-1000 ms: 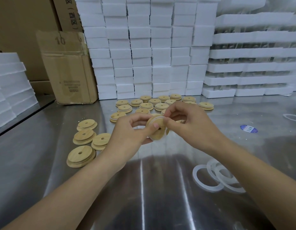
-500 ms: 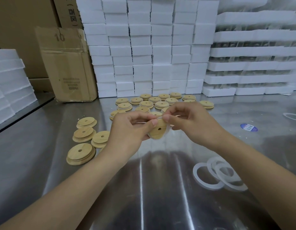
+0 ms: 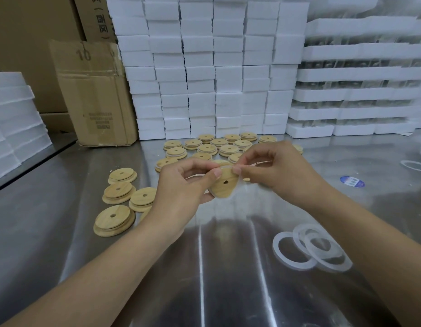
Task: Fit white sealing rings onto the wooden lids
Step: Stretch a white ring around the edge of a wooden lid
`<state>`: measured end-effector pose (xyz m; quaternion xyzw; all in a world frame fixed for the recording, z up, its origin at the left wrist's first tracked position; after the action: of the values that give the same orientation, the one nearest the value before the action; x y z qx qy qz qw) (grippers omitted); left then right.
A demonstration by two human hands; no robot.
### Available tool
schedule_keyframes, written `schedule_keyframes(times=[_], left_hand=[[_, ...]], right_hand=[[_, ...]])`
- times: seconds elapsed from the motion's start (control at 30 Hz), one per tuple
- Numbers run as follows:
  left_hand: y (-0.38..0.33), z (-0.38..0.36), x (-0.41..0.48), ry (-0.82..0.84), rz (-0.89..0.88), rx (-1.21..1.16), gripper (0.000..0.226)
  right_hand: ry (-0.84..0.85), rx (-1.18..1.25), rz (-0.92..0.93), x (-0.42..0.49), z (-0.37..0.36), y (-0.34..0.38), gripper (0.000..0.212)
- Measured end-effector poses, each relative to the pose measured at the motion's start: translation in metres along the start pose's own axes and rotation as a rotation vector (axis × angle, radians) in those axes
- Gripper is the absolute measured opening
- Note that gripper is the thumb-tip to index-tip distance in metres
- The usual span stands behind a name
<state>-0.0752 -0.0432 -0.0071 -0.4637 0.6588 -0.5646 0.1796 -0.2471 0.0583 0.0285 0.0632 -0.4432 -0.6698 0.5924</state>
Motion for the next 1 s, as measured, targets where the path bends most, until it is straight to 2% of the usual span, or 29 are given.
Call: schedule_keyframes(times=[0.07, 0.17, 0.33, 0.47, 0.63, 0.8, 1.0], left_hand=[[0.001, 0.001, 0.0, -0.009, 0.004, -0.037, 0.005], [0.004, 0.001, -0.001, -0.009, 0.031, -0.09, 0.005], [0.007, 0.001, -0.001, -0.013, 0.033, -0.072, 0.005], [-0.001, -0.003, -0.002, 0.038, -0.068, 0.076, 0.007], [0.0, 0.001, 0.0, -0.018, -0.057, 0.057, 0.008], [0.002, -0.001, 0.0, 0.002, -0.014, 0.037, 0.004], [0.0, -0.003, 0.001, 0.023, -0.064, 0.057, 0.008]], right_hand=[[-0.005, 0.082, -0.036, -0.001, 0.001, -0.001, 0.013], [0.003, 0.132, -0.062, -0.002, 0.0, 0.003, 0.009], [-0.032, 0.05, -0.012, -0.002, -0.004, 0.009, 0.005], [-0.028, -0.009, 0.039, -0.003, -0.009, 0.012, 0.002], [-0.013, -0.092, 0.046, -0.004, -0.01, 0.012, 0.009], [0.013, -0.186, 0.076, -0.002, -0.009, 0.012, 0.006], [0.011, -0.273, 0.095, 0.0, -0.002, 0.01, 0.009]])
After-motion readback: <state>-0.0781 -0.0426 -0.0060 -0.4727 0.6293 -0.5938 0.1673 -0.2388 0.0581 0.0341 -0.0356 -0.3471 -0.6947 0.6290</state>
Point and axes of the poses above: each hand's wrist, its own x-axis towards the middle knuckle, its own z-axis out of the back of the hand, y = z × x, the point moved 6 cm from there along x, towards the middle knuckle, and after that the axes turned 13 degrees about -x, right-handed, at the moved point
